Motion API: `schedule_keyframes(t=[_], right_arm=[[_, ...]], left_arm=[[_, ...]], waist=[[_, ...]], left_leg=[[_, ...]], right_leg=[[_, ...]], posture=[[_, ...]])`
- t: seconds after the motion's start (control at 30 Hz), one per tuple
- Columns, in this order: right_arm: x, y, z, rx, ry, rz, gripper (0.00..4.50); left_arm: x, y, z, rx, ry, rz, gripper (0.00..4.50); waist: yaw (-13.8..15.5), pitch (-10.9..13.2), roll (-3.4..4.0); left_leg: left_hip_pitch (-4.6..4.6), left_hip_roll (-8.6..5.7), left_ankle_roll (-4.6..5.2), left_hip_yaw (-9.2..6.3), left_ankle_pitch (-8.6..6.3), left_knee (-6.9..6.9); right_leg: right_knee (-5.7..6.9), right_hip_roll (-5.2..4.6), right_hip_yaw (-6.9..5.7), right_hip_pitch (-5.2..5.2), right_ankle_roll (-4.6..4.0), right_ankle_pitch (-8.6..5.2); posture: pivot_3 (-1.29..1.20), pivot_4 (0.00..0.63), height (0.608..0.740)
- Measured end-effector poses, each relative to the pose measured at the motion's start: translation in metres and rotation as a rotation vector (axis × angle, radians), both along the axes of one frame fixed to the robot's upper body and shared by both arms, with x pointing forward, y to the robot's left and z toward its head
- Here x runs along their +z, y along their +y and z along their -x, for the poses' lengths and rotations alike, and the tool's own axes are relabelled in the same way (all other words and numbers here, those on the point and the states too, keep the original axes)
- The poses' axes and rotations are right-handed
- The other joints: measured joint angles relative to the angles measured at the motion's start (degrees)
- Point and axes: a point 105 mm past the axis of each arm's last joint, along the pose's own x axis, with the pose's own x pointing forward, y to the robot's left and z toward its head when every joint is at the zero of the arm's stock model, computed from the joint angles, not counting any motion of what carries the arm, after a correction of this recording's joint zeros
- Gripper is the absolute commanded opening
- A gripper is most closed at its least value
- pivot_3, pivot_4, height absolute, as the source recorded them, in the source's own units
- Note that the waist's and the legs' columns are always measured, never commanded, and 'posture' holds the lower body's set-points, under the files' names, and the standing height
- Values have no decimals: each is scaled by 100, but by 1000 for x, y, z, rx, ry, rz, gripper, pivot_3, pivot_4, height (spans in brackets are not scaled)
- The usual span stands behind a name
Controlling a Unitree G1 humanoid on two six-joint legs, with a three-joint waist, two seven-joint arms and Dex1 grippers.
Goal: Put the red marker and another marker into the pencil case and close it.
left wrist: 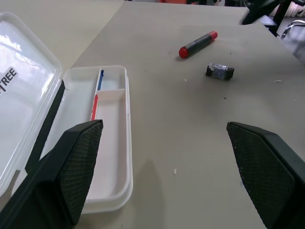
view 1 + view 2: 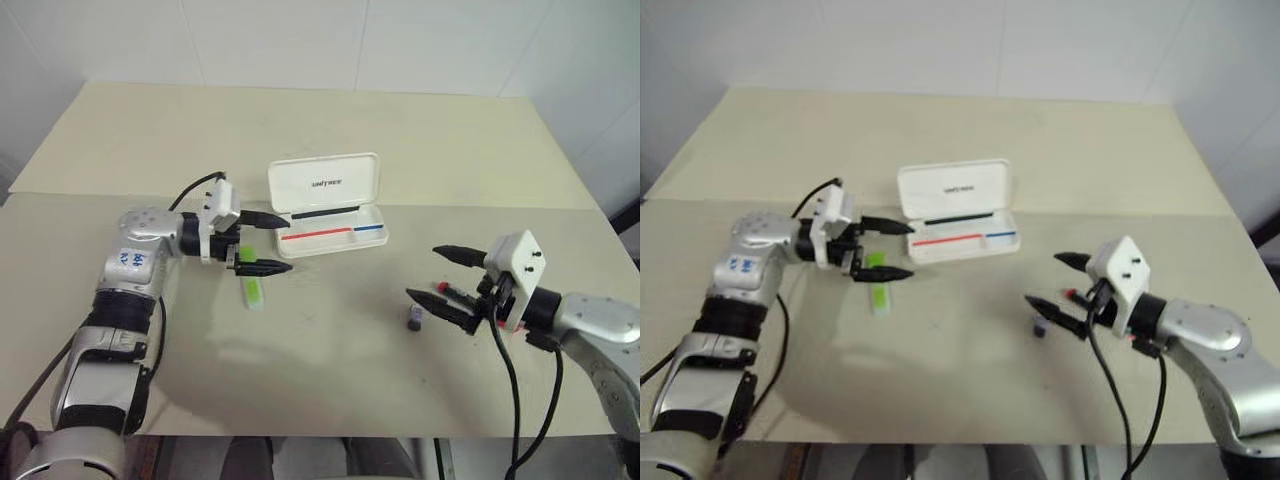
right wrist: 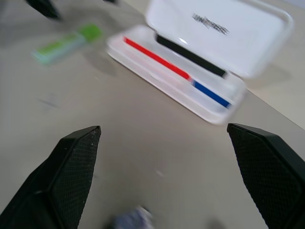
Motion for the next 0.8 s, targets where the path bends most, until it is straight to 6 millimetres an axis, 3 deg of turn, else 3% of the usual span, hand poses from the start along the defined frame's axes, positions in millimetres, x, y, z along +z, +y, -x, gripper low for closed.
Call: schedule_keyframes(t=[0.17, 0.8], right_arm=[[-7, 0, 12, 1, 18, -1, 4500], [1, -7, 4, -59, -43, -7, 4500]], left_arm=[[-9, -4, -14, -1, 6, -71, 4471], [-35, -31, -36, -20, -12, -288, 4471]], waist=[[45, 0, -2], [51, 0, -2]], left_leg=[[-2, -2, 0, -1, 0, -1], [-2, -3, 1, -3, -1, -1]], right_leg=[[-5, 0, 0, 0, 0, 0], [-3, 0, 0, 1, 2, 1]], posture=[[0, 150, 740], [0, 150, 740]])
